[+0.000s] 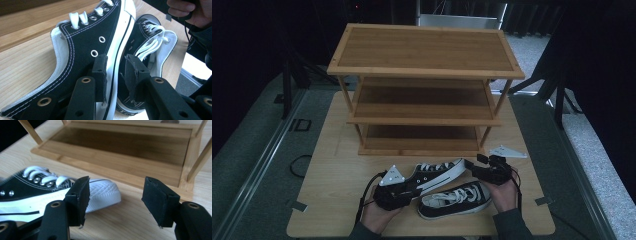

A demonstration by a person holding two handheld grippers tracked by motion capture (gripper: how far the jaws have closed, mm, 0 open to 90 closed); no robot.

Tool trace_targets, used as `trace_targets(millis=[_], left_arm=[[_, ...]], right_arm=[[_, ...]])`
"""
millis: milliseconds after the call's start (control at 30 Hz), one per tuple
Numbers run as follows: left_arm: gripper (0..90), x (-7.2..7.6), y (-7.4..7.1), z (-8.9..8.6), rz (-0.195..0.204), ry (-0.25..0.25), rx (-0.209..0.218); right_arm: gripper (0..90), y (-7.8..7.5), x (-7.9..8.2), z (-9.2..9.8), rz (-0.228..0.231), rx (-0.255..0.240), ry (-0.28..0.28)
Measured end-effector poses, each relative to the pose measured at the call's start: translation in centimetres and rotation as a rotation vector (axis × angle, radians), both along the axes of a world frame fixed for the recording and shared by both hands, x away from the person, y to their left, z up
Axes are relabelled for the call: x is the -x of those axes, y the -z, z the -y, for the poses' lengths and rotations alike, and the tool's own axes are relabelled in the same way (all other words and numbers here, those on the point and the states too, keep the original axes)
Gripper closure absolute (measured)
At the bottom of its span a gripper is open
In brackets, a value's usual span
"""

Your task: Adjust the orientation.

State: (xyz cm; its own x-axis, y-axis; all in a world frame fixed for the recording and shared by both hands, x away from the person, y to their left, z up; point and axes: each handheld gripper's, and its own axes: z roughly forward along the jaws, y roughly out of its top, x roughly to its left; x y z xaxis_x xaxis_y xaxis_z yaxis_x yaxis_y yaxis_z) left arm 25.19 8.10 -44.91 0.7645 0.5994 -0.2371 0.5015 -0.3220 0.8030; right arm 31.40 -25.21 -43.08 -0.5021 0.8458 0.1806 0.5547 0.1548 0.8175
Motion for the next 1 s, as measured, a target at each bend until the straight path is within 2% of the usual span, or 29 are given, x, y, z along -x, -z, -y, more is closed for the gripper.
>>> trace_targets(millis=[33, 200, 300, 400, 467, 500, 633, 667, 733, 833, 867, 933, 1000], left_arm=[[70.4, 0.0, 0.0, 0.0, 0.001, -0.002, -0.003], [66.9, 0.0, -0.2, 0.2, -0.015, 0.028, -0.011], [64.9, -0.3, -0.7, 0.1, 0.010, 0.012, -0.033], [64.6, -1.1, -1.5, -0.5, 0.037, -0.016, -0.030], [66.4, -1.8, -2.0, -0.9, 0.063, -0.037, -0.033], [67.1, -2.8, -2.2, -1.0, 0.073, -0.056, -0.054], [69.5, -3.9, -2.2, -0.8, 0.080, -0.052, -0.079], [70.6, -4.8, -2.0, -0.6, 0.068, -0.050, -0.092], [71.2, -5.8, -1.7, -0.3, 0.061, -0.033, -0.113], [72.8, -7.2, -1.0, 0.2, 0.032, 0.019, -0.144], [72.9, -7.2, -1.0, 0.2, 0.032, 0.019, -0.144], [72.8, -7.7, -0.8, 0.3, 0.008, 0.047, -0.124], [71.7, -8.3, -0.6, 0.4, -0.016, 0.064, -0.122]], right_arm=[[39.8, 0.1, 0.0, -0.2, -0.006, 0.007, -0.003], [40.0, 0.7, 0.4, 0.6, -0.025, -0.053, -0.009], [40.1, 0.8, 0.5, 0.8, -0.029, -0.058, -0.014], [40.7, 1.0, 0.9, 1.0, -0.026, -0.048, -0.015], [40.8, 1.5, 1.2, 1.5, -0.034, -0.065, -0.017], [40.9, 1.6, 1.3, 1.6, -0.038, -0.070, -0.019], [40.9, 1.8, 1.5, 1.8, -0.041, -0.075, -0.019], [40.9, 1.9, 1.6, 1.9, -0.041, -0.075, -0.020], [40.9, 1.9, 1.6, 1.9, -0.041, -0.076, -0.021], [40.7, 2.0, 1.6, 2.0, -0.043, -0.083, -0.024], [40.7, 2.0, 1.6, 2.0, -0.043, -0.083, -0.024], [40.5, 2.0, 1.5, 2.0, -0.043, -0.088, -0.026], [40.5, 2.0, 1.5, 2.0, -0.042, -0.091, -0.028]])
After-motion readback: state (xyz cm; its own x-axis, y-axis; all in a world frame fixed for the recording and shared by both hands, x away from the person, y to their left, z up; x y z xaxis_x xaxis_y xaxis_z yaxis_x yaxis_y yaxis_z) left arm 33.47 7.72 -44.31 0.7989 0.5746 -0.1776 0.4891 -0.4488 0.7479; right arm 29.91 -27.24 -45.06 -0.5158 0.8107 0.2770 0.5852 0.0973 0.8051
